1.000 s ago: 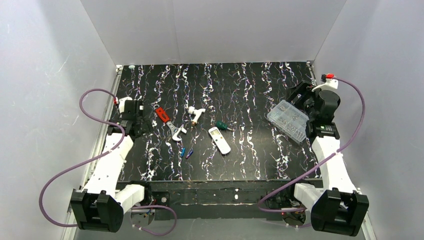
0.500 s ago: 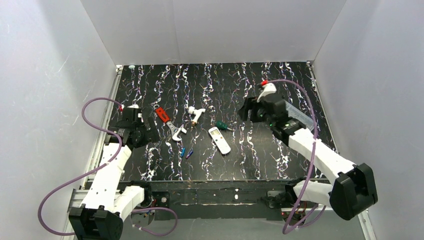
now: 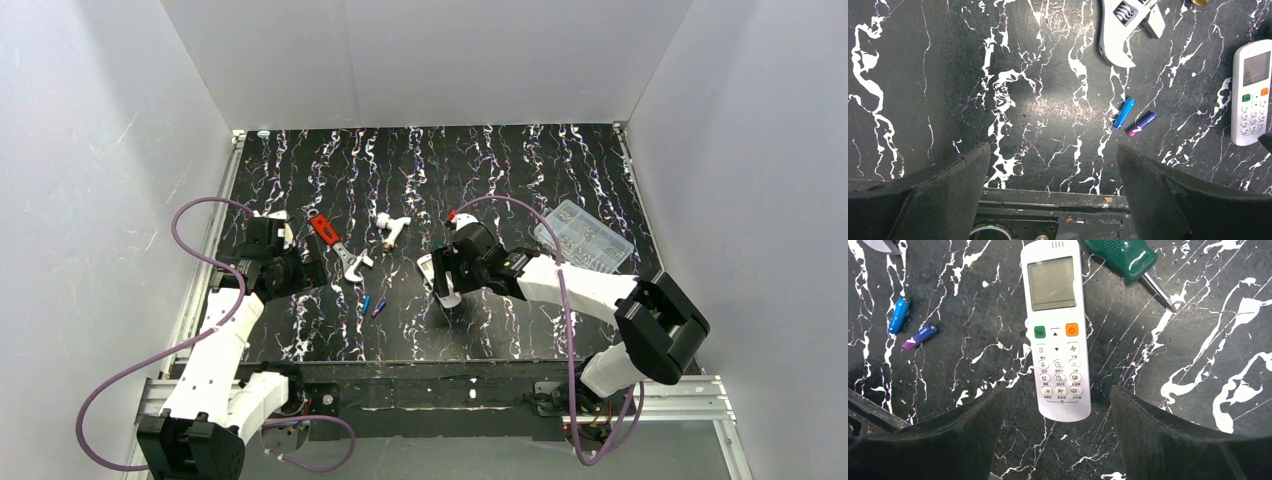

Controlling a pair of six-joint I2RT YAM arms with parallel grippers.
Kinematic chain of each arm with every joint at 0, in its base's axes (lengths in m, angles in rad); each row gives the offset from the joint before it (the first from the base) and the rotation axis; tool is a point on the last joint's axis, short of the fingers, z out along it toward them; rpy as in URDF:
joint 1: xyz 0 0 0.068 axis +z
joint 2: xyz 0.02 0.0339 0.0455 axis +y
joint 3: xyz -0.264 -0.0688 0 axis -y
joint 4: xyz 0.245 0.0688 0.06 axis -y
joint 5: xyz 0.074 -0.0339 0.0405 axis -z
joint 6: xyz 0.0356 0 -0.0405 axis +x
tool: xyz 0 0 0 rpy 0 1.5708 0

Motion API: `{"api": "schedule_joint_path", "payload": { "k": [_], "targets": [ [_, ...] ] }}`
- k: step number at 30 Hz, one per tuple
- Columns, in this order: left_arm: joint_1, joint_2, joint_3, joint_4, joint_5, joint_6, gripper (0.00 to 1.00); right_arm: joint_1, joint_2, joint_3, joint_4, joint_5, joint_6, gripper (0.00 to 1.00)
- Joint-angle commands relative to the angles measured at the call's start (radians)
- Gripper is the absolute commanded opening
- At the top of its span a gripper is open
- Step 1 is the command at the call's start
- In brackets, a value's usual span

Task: Load the batteries into the remote control
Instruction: Pick up the remote control from the center of the board.

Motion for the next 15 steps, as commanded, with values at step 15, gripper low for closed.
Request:
{"api": "schedule_joint_path", "payload": {
  "k": [15],
  "targets": [
    [-0.004, 0.006, -0.009, -0.079, 0.07, 0.01, 0.99, -0.001, 0.109, 0.012, 0.038, 0.025, 0.025, 0.74]
  ]
}}
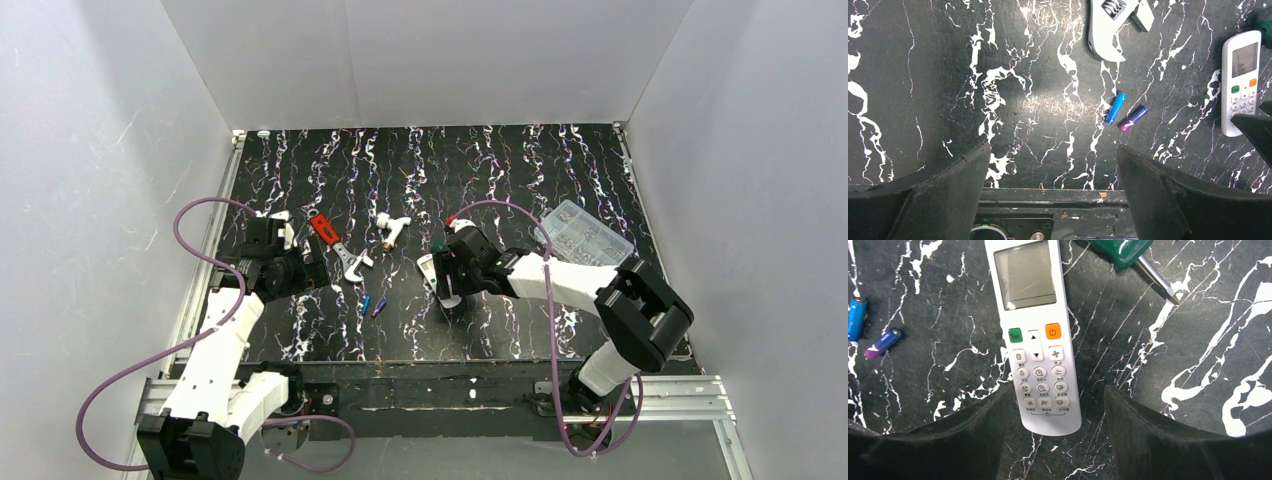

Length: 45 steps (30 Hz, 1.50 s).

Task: Load the batteries into the remote control
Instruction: Pick up the remote control from the center of the board.

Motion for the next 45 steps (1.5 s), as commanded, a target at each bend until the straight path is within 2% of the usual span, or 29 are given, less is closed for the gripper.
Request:
{"api": "schedule_joint_path", "payload": {
  "k": [1, 10, 18, 20, 25, 29, 31, 37, 42, 45],
  "targets": [
    [-0.004, 0.003, -0.008, -0.083, 0.012, 0.007, 0.99, 0.001, 0.028, 0.014, 0.027, 0.03, -0.011, 0.73],
    [-0.004, 0.009, -0.002, -0.099, -0.009, 0.006, 0.99, 0.001, 0.064, 0.017, 0.011, 0.046, -0.025, 0.64],
    [-0.004, 0.014, -0.001, -0.104, -0.014, 0.005, 1.0, 0.001, 0.085, -0.005, 0.008, 0.05, -0.039, 0.6],
    [-0.004, 0.016, 0.0, -0.106, -0.013, 0.005, 0.99, 0.0, 0.085, -0.008, 0.015, 0.038, -0.044, 0.54],
    [-0.004, 0.02, 0.0, -0.106, -0.007, 0.001, 0.99, 0.001, 0.093, -0.011, 0.027, -0.017, -0.067, 0.3],
    [-0.004, 0.025, 0.002, -0.103, 0.004, -0.014, 0.99, 0.001, 0.075, -0.021, 0.04, -0.075, -0.09, 0.05],
    [-0.004, 0.03, 0.007, -0.095, 0.04, -0.029, 0.99, 0.001, 0.042, -0.027, 0.045, -0.101, -0.1, 0.01],
    [-0.004, 0.028, 0.026, -0.083, 0.217, -0.214, 0.99, 0.026, -0.117, -0.037, 0.029, -0.113, -0.177, 0.01],
    [-0.014, 0.008, 0.032, -0.068, 0.359, -0.53, 1.0, 0.063, -0.209, -0.017, 0.007, -0.055, -0.237, 0.01],
    [-0.05, -0.007, 0.025, -0.052, 0.354, -0.711, 0.99, 0.115, -0.227, 0.006, -0.002, 0.063, -0.268, 0.01]
  ]
}}
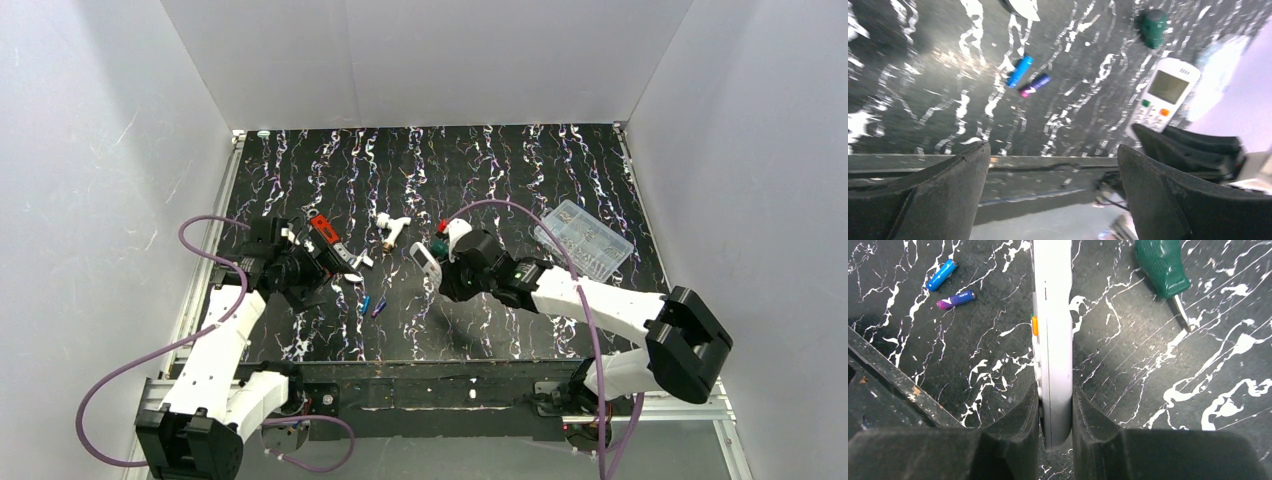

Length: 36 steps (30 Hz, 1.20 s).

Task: Load the batteries into the remote control
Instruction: Pick up the remote control from the center of the board, then adjust the remote control.

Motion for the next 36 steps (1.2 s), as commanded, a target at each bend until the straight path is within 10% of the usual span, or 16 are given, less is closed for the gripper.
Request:
{"api": "schedule_joint_path", "payload": {
  "k": [1, 20, 36],
  "targets": [
    [-0.051, -0.037, 0.024, -0.048, 0.06, -0.331, 0.99, 0.069, -0.029, 0.056, -0.004, 0.16, -0.076, 0.01],
    [-0.33, 0.076, 0.251, -0.198, -0.434, -0.554, 0.99, 0.262, 0.06, 0.254, 0.002, 0.438, -0.283, 0.01],
    [-0.39, 0.168, 0.325, -0.182, -0.456, -0.592, 0.99, 0.334, 0.077, 0.278, -0.001, 0.392, -0.283, 0.01]
  ]
}}
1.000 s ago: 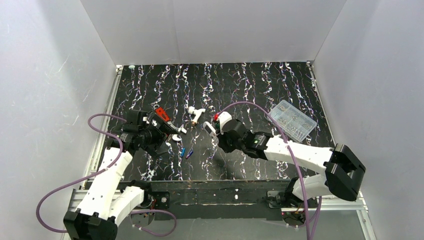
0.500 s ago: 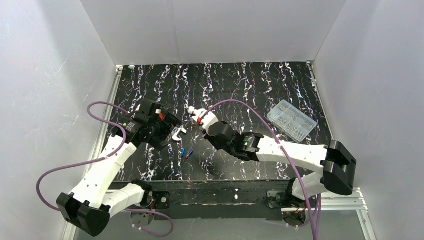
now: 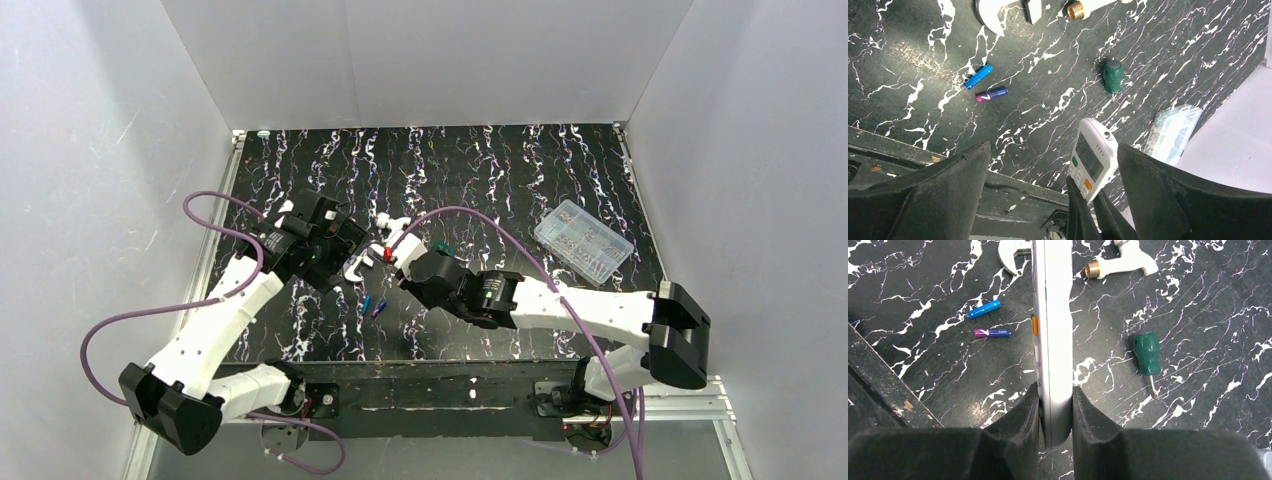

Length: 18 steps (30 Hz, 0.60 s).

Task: Load the batteries into the remote control
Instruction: Adjust the remote control.

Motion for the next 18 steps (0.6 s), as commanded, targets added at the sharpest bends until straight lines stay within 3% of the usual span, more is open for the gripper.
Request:
{"api": "schedule_joint_path", "payload": {
  "k": [1, 8, 18],
  "targets": [
    [-0.009, 0.011, 0.026, -0.066, 0.002, -0.026, 0.99, 0.019, 0.012, 0.05, 0.038, 0.031, -0.022, 0.01],
    [-0.023, 0.01, -0.022, -0.035, 0.044, -0.073, 0.99, 0.034, 0.015, 0.043, 0.067, 0.056, -0.047, 0.01],
    [-0.026, 0.055, -0.026, 0.012, 0.108, -0.11, 0.79, 0.057, 0.006, 0.022, 0.134, 0.094, -0.102, 0.01]
  ]
}}
